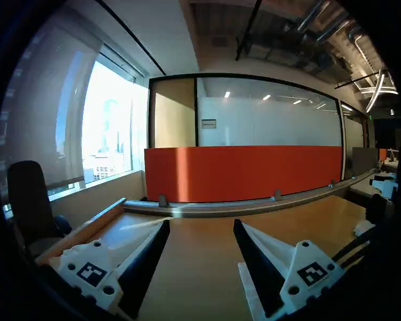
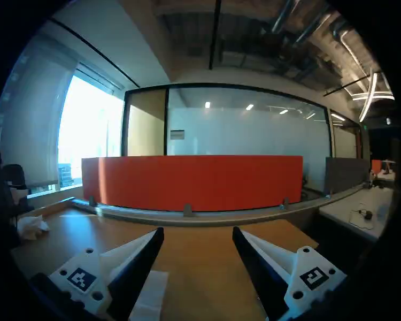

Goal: Fold towel

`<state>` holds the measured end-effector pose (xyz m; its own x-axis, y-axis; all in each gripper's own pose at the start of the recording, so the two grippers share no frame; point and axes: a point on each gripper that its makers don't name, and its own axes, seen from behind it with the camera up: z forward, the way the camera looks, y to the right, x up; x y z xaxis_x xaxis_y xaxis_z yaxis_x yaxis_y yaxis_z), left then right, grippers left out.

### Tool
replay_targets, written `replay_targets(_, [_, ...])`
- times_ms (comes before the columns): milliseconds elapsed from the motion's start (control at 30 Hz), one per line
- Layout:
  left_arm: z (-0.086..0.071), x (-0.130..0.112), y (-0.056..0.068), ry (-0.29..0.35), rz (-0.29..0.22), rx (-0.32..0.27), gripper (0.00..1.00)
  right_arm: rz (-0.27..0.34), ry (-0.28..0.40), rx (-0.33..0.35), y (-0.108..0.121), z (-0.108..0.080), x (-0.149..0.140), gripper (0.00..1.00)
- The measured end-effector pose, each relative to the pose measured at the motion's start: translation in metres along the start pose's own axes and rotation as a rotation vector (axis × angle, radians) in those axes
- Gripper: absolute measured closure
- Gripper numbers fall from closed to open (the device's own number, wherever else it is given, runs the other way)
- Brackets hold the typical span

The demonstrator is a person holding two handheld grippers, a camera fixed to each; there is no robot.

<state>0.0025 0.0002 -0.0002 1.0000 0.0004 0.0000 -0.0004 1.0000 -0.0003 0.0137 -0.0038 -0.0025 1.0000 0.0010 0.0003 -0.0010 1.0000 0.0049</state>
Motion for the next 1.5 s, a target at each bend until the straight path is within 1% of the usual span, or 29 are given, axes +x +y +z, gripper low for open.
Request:
replay_targets(167, [-0.001,0.019,0.002,-0.002,0.005,-0.007,0.12,-0.004,0.006,0.002,0.0,-0.001,0.02,0.01])
replay_targets(300, [0.001,0.029,0.002,-0.008,0.013,-0.015,0.12,-0.017,0.008,0.003,0.0,-0.001,0.03,0.01])
replay_targets(467, [0.001,0.033,0.005,-0.024,0.021,-0.033,0.12,-0.032,-0.01,0.017,-0.003,-0.002,0.034,0.01])
replay_targets(600, [0.001,0.031,0.012,-0.057,0.036,-0.07,0.12,-0.047,-0.039,0.048,-0.008,-0.003,0.035,0.01])
replay_targets(767, [0.0,0.026,0.024,-0.104,0.069,-0.137,0.12,-0.088,-0.09,0.127,-0.02,-0.007,0.03,0.01])
replay_targets(933, [-0.002,0.015,0.036,-0.161,0.091,-0.211,0.12,-0.121,-0.138,0.239,-0.042,-0.012,0.025,0.01])
replay_targets(1033, [-0.002,0.007,0.042,-0.192,0.1,-0.245,0.12,-0.141,-0.169,0.296,-0.053,-0.014,0.02,0.01])
replay_targets(1167, [-0.001,-0.004,0.048,-0.224,0.122,-0.282,0.12,-0.169,-0.211,0.349,-0.064,-0.014,0.011,0.01])
replay_targets(1367, [-0.002,-0.021,0.059,-0.267,0.17,-0.341,0.12,-0.211,-0.278,0.425,-0.081,-0.02,-0.008,0.01])
replay_targets(1500, [-0.005,-0.034,0.067,-0.297,0.181,-0.375,0.12,-0.225,-0.325,0.467,-0.089,-0.023,-0.022,0.01])
